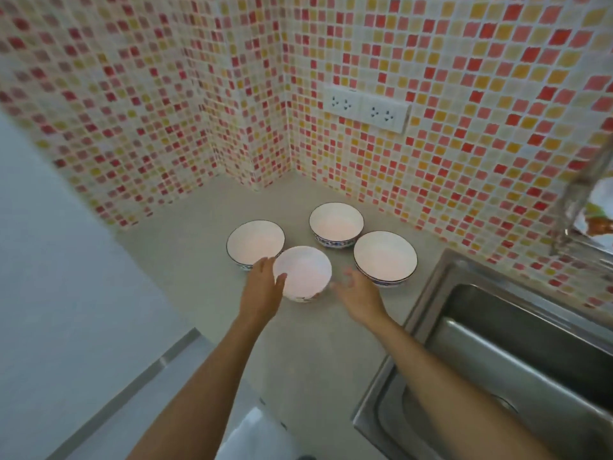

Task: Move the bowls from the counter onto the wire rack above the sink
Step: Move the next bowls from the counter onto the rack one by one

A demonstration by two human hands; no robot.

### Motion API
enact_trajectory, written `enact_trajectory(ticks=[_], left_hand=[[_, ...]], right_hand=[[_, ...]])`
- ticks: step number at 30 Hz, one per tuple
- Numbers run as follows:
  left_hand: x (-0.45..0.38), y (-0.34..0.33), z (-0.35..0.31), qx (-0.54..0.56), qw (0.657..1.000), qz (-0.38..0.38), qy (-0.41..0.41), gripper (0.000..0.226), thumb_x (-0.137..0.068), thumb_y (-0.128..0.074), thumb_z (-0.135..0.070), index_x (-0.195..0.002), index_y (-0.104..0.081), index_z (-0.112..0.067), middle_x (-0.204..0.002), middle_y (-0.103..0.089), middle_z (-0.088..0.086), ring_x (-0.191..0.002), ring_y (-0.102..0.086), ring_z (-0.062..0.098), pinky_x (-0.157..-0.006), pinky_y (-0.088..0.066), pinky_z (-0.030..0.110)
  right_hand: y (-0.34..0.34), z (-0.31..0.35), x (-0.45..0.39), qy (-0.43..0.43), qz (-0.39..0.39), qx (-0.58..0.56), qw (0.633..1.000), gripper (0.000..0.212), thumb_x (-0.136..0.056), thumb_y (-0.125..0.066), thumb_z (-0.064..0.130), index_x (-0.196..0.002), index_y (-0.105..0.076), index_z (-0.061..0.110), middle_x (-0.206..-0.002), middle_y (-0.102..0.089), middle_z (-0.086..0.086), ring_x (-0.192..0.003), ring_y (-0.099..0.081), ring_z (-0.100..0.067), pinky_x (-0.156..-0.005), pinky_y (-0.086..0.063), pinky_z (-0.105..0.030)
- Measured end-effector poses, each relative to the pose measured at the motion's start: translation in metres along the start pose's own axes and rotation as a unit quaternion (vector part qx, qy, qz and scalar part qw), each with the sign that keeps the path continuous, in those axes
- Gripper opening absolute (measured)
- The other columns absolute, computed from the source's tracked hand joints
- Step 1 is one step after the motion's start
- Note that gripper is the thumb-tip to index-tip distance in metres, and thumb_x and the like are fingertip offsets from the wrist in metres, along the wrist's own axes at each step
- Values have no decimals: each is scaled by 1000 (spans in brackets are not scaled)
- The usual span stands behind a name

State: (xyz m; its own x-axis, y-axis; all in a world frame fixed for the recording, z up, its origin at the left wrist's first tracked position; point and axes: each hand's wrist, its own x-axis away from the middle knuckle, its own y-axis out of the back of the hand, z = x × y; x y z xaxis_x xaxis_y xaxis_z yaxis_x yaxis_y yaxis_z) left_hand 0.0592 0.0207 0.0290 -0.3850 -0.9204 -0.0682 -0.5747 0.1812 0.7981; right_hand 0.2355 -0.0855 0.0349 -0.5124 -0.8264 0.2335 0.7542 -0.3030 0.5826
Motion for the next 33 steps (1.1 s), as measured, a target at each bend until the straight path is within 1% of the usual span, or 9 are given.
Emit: enact_trajectory(ticks=[3,5,7,10,12,14,20,27,33], left_hand=[[-7,-12,24,10,998,58,34,49,-93,-51,-31,-137,-39,-13,-138,-45,12,-123,-44,32,-95,-39,41],[-12,-22,32,35,994,82,56,53,-93,-51,-35,-139,-36,-14,-136,-47,14,-119,-49,33,-92,-40,38],[-14,-31,36,81,991,90,53,55,-92,-52,-35,-140,-34,-15,-133,-51,13,-114,-53,34,-90,-41,37],[-18,-38,36,127,986,89,57,55,-93,-50,-27,-143,-28,-16,-134,-53,11,-114,-53,35,-90,-41,36],[-22,-41,37,126,987,83,59,55,-93,-47,-19,-144,-26,-16,-132,-54,12,-113,-53,37,-88,-41,35],[-24,-42,37,125,988,81,46,56,-92,-46,-14,-144,-25,-17,-129,-56,13,-109,-54,38,-85,-42,35],[-15,-42,16,142,986,82,-10,50,-89,-46,-9,-137,-35,-16,-118,-62,12,-98,-59,33,-74,-40,27],[27,-57,-43,183,973,118,-80,51,-89,-48,-10,-137,-37,-20,-119,-63,6,-90,-65,27,-73,-45,27],[81,-102,-100,196,947,210,-143,51,-93,-51,-24,-141,-32,-21,-127,-60,5,-96,-66,22,-79,-46,23]], right_hand=[[-35,3,-25,-129,45,-119,984,68,-88,-61,47,-143,-38,13,-139,-51,-8,-120,-54,-29,-95,-48,-41],[-52,5,-38,-187,47,-199,961,61,-89,-59,45,-139,-39,17,-129,-56,-9,-100,-64,-30,-78,-57,-44],[-66,4,-48,-210,36,-234,949,48,-91,-57,34,-134,-41,20,-127,-56,-9,-95,-66,-31,-75,-60,-47],[-78,1,-55,-215,9,-263,940,43,-90,-49,14,-133,-44,19,-130,-54,-9,-97,-66,-30,-74,-60,-49],[-79,-1,-56,-221,12,-301,928,47,-89,-45,8,-135,-42,18,-130,-53,-8,-85,-67,-25,-72,-60,-46],[-79,-3,-54,-222,18,-329,918,48,-90,-43,6,-136,-41,18,-131,-53,-8,-80,-67,-23,-68,-60,-43],[-57,-18,-27,-211,4,-402,891,54,-86,-46,5,-137,-39,22,-130,-55,-8,-94,-69,-33,-75,-60,-45],[1,-52,36,-209,-75,-471,854,57,-84,-50,-2,-133,-34,25,-116,-53,-1,-91,-67,-32,-79,-59,-49],[62,-109,103,-213,-143,-516,817,55,-84,-50,-5,-130,-34,20,-132,-43,-5,-106,-59,-33,-79,-58,-53]])
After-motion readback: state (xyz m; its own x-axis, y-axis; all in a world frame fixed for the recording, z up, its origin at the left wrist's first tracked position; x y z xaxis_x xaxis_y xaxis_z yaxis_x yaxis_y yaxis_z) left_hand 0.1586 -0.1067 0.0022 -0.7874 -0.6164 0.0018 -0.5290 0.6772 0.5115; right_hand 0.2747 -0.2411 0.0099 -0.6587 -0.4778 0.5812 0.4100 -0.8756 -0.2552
